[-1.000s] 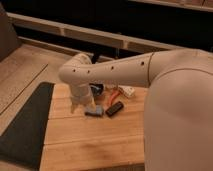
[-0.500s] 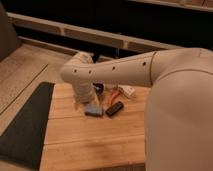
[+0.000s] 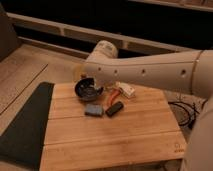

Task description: Place the pepper on the white sponge

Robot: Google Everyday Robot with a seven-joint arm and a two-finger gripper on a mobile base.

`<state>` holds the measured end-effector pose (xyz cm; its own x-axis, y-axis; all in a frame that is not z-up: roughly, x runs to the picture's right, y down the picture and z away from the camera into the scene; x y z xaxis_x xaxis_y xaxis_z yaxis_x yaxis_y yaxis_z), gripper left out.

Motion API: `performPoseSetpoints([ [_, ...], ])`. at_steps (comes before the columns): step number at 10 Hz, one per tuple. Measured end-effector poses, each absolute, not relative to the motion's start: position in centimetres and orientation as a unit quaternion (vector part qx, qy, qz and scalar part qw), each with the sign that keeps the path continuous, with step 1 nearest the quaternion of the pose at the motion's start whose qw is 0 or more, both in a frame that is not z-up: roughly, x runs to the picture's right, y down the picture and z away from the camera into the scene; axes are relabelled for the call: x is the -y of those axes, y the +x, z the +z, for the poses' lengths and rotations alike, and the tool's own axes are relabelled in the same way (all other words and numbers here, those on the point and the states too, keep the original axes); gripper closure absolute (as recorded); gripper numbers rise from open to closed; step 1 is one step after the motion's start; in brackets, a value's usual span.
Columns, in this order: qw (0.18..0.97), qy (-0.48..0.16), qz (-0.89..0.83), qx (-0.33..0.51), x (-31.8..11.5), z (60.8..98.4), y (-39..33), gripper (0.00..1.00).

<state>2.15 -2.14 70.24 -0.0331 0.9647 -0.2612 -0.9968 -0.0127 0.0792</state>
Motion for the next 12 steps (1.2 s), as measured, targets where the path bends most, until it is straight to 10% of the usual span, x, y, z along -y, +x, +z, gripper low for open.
performPoseSetpoints([
  [12, 0.614, -0.109, 0.781, -0.042, 4.3, 78.5, 10.7, 0.35],
])
